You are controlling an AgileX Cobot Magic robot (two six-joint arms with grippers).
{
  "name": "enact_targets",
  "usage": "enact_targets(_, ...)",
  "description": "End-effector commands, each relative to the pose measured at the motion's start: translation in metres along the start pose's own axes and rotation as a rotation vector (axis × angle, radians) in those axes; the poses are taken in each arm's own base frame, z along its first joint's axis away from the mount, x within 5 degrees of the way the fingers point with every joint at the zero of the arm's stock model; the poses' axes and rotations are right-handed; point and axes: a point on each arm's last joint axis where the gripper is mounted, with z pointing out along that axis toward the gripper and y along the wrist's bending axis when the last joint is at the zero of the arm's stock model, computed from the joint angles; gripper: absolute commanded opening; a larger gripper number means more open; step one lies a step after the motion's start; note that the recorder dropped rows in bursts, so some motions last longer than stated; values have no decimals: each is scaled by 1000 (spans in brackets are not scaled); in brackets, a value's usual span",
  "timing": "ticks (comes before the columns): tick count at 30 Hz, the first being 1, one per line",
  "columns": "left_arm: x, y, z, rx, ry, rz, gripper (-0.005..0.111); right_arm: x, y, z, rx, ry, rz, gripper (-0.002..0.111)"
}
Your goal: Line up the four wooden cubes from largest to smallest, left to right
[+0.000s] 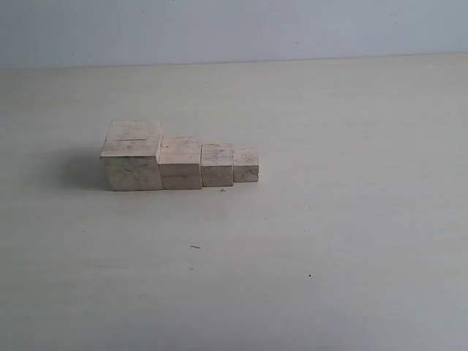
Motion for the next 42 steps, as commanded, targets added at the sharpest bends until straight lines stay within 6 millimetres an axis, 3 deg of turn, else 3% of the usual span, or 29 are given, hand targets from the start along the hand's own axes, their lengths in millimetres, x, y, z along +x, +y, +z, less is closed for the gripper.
enact_targets(1,-1,0,0,7,-15,-2,0,-1,-1,-1,11,-26,29,0)
enact_targets(7,-1,0,0,7,-15,-2,0,-3,-2,-1,21,-16,-11,0)
enact_targets(30,-1,0,0,7,-15,-2,0,24,-2,-4,2,253,-51,0)
enact_targets(42,-1,0,0,7,-15,-2,0,25,-2,-4,3,259,-49,0)
